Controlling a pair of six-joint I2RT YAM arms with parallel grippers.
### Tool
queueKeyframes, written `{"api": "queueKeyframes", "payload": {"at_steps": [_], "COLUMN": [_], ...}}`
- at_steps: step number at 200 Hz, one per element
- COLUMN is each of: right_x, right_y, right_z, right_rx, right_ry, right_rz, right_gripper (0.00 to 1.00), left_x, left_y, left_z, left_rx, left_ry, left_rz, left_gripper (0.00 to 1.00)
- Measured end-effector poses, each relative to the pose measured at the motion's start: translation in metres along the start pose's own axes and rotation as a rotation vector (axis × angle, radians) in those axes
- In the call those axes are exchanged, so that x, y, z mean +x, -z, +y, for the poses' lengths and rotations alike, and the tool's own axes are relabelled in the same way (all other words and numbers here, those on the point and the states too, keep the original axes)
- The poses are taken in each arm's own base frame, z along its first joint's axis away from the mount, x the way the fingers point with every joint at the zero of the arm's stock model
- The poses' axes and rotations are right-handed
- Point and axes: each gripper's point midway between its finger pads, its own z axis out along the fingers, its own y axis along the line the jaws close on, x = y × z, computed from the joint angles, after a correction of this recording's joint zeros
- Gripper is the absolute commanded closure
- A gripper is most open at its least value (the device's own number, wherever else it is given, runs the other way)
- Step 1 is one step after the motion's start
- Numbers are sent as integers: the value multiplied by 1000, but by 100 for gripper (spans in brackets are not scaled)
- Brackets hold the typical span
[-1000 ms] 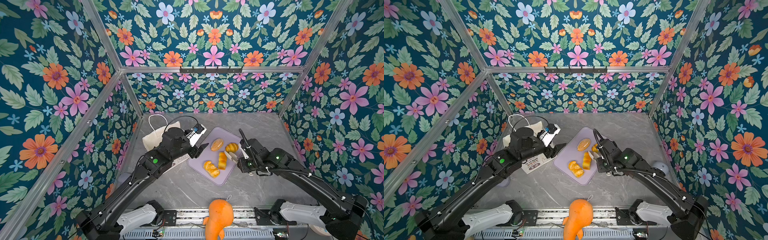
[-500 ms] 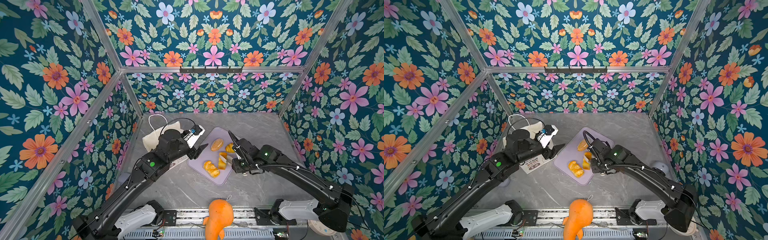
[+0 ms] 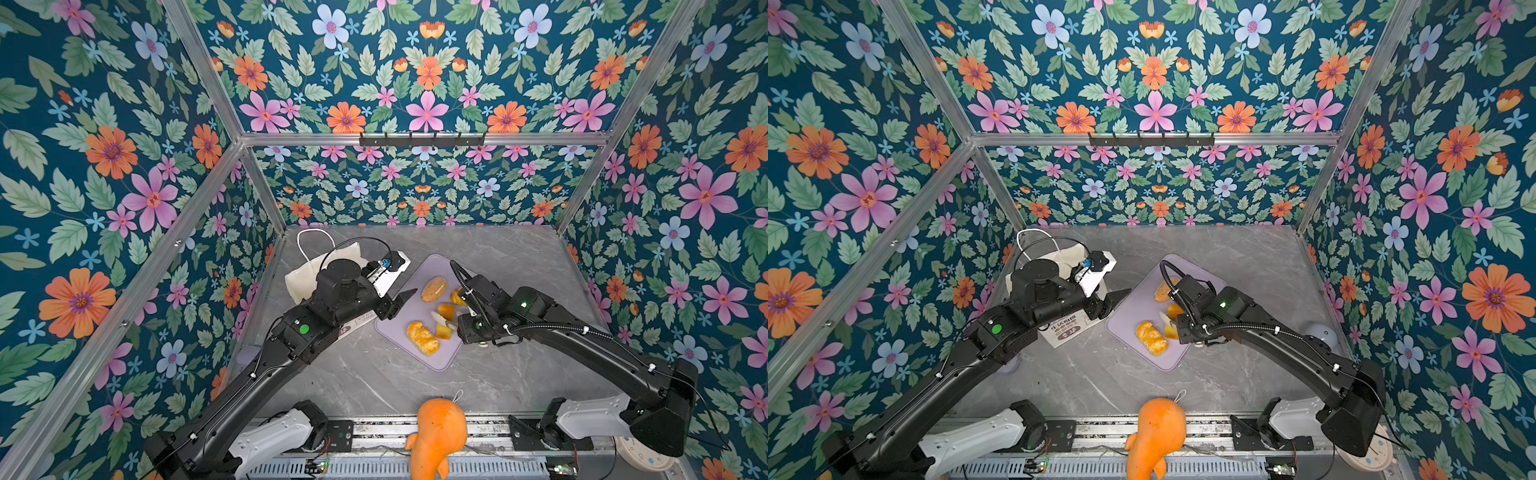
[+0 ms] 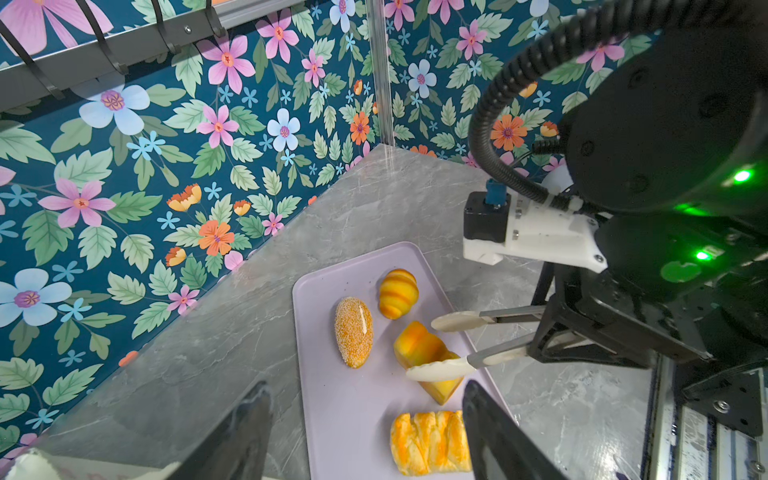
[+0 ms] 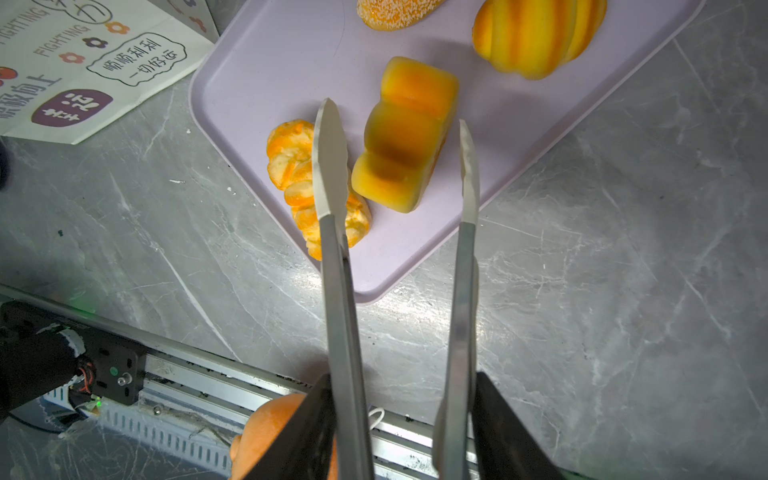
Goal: Place the fake bread into the paper bag
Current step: 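Squeeze the tongs shut on the yellow roll with the right gripper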
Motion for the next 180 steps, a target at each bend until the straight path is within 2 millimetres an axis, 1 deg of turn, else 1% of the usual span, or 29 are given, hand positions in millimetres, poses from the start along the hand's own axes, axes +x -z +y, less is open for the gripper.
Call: {"api": "queueKeyframes", "payload": {"at_steps": [68,121,180], "right_x": [2,-2,-1], "right_y": [-15,-29,-41], "right_z": [1,5,4], "right_rx": [19,25,48], "right_ry": [-17,-23,-34], "right_rz": [26,33,56], "right_gripper": [45,46,47], "left_x": [1,-2,-3], "left_y": [1,4,5], "left_z": [-2,-5,-5], "left_rx": [12,22,24], "left_ry": [-1,-12,-18], "left_rz": [-2,-18,-22], "left_gripper": [28,28,28]}}
